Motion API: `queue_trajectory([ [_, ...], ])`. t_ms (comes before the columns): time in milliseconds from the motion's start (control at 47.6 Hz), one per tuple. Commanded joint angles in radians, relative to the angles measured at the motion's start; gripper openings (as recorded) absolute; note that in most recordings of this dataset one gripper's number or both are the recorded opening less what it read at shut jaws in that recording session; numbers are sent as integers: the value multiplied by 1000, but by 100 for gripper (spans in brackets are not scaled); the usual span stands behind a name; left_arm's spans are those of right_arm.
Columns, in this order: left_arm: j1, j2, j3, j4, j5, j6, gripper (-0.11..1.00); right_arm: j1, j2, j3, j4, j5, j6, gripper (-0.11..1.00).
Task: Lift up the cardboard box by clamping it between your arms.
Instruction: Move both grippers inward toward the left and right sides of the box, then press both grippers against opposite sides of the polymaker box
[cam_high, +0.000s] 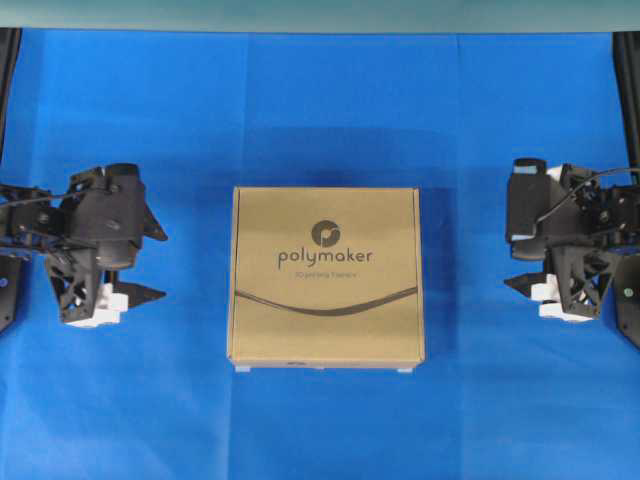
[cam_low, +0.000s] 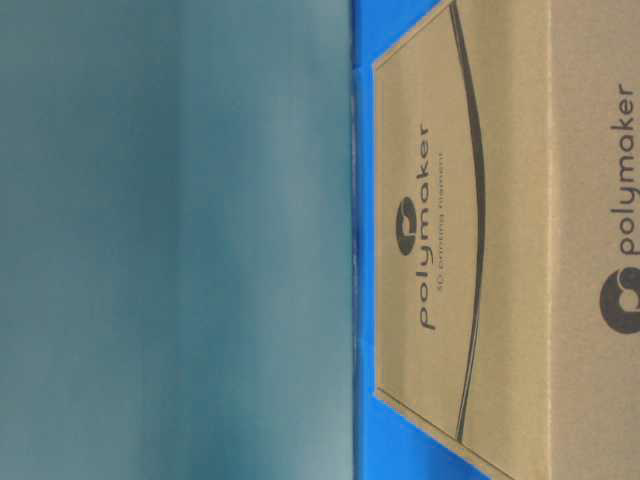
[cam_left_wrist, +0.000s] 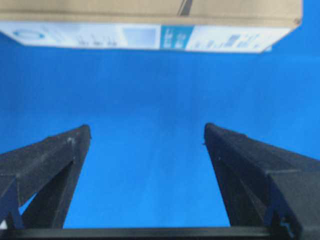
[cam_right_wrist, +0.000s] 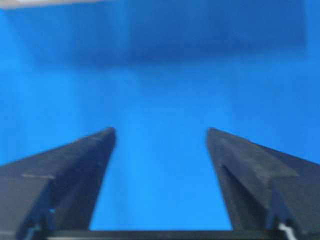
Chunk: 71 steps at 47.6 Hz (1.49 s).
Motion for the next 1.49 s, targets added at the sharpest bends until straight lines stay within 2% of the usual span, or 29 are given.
queue_trajectory([
  [0,5,28,-9,5,-14,5,87,-3,20,2,-2,-14,-8,99],
  [126,6,77,-9,2,-48,5,86,-2,60,11,-8,-54,-8,99],
  [336,21,179,-15,2,-124,6,87,-6,167,17,-44,-164,-6,99],
  [526,35,273,-49,5,-173,11,87,-12,265,-5,-66,-259,-6,99],
  [694,49,342,-86,5,-196,44,87,-12,354,-44,-66,-336,-5,99],
  [1030,64,453,-161,5,-209,78,87,-12,471,-132,-66,-385,-9,99],
  [1261,64,465,-181,2,-209,84,87,-11,509,-178,-66,-411,-9,99],
  [1472,66,472,-195,5,-207,84,87,-6,512,-181,-66,-405,-3,99],
])
